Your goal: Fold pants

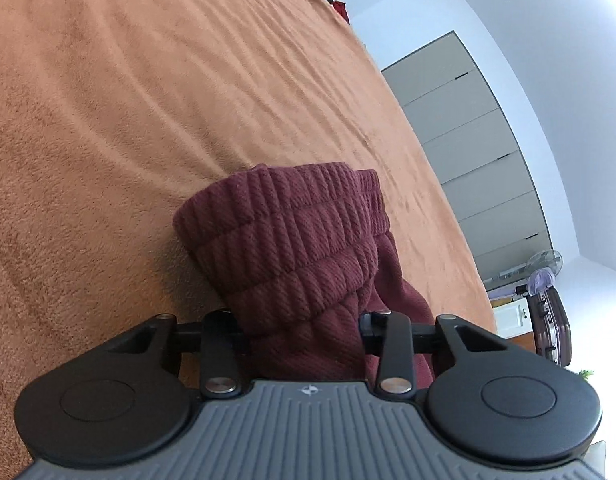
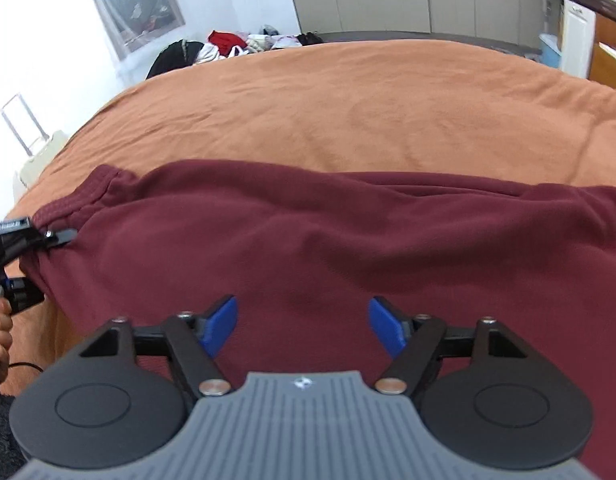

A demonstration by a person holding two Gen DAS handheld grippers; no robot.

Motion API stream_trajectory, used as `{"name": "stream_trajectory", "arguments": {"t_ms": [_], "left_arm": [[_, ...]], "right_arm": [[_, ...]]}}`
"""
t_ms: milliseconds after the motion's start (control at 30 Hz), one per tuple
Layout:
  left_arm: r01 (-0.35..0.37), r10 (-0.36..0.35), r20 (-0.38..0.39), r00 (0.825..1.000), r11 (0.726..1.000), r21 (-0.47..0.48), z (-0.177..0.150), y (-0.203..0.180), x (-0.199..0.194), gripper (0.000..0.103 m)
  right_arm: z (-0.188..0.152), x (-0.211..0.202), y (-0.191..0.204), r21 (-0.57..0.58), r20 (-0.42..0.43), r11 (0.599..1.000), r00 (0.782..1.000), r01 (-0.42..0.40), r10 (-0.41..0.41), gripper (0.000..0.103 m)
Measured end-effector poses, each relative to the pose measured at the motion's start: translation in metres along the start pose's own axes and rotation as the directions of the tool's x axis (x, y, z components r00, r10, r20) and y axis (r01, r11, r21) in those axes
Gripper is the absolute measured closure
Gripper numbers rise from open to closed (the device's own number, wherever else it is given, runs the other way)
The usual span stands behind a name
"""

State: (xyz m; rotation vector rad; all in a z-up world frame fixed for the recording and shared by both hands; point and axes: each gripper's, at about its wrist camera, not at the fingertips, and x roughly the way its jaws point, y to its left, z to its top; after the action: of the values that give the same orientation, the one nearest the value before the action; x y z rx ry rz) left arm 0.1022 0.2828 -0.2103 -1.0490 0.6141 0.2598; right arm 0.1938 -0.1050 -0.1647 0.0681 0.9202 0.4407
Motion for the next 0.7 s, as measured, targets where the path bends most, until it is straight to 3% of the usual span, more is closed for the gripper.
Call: {"name": "stream_trajectory", "arguments": {"t_ms": [33,67,100,133,267,367,500,700], "left_arm": [[-0.003,0.003,0.001,1.000,1.000,0.002,-0.001,-0.001,-0.004,0.060],[-0.004,0.004,0.000,1.000,1.000,0.004,-0.001,-0.004,-0.003,0.060],[-0.005,0.005,0.000,1.000,1.000,0.006,-0.002,-0.004,-0.003,0.060],[-0.005,0.005,0.001,1.000,1.000,0.006,0.000,0.000,-0.001,0.060],[-0.004,0.003,0.015,1.000,0.999,0.035,0.000,-0.007,-0.002,0.060],[-0.016,0.006,0.064,0.998,0.988,0.152,-0.005,-0.029,-0.012,0.060],[-0.032,-0.023,0.148,0.989,0.934,0.356,-0.023,-0.071,-0.033,0.060],[-0.010,-0.073,0.156,0.985,0.879,0.477,-0.032,-0.116,-0.049,0.060]], "right_arm": [[0.000,0.001,-0.003,-0.013,-0.008,1.000,1.000,0.005,-0.005,0.067],[0.000,0.004,-0.004,-0.028,-0.022,0.999,1.000,0.019,-0.020,0.076],[-0.002,0.009,-0.005,-0.038,-0.045,0.999,0.998,0.029,-0.031,0.092],[-0.004,0.016,-0.006,-0.035,-0.070,0.999,0.997,0.023,-0.025,0.098],[-0.020,0.042,-0.008,-0.015,-0.097,1.000,0.995,0.003,-0.004,0.099],[-0.027,0.045,-0.004,-0.021,-0.069,0.999,0.997,0.026,-0.027,0.100],[-0.032,0.045,0.004,-0.088,-0.051,0.995,0.997,0.050,-0.055,0.100],[-0.023,0.025,-0.003,-0.077,-0.021,0.996,0.999,0.040,-0.042,0.098]]}}
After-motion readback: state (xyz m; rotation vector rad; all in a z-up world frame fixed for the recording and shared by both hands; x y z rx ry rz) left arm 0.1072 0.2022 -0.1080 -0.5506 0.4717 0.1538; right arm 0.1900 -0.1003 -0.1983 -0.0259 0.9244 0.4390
